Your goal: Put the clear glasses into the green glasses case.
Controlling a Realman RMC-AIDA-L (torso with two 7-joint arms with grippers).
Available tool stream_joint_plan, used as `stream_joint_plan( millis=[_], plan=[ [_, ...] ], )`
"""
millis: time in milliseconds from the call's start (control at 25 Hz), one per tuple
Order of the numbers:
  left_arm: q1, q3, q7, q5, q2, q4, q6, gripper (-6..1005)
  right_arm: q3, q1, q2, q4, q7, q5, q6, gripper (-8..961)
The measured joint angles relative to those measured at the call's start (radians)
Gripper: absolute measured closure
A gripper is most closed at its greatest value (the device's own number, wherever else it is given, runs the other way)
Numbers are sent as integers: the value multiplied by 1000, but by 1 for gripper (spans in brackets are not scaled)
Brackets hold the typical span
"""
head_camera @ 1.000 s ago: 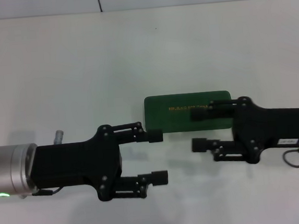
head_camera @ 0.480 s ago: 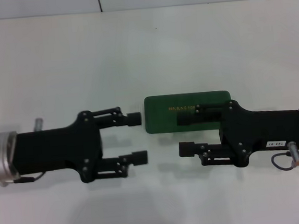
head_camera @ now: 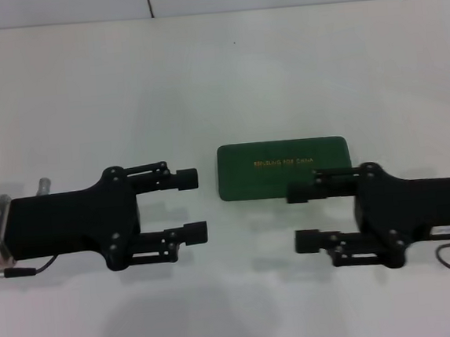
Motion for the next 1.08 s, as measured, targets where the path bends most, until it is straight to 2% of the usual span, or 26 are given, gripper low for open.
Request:
stream_joint_plan(
  millis=[160,240,1080],
  plan=[
    [6,0,-9,7,3,3,17,261,5,-74,-14,-104,36,5,20,352],
    [6,0,-11,12,5,6,30,263,10,-85,-16,-131,43,4,26,352],
    [15,0,-12,13,0,9,52,266,16,-64,-7,-140,45,-12,79,352]
  ],
)
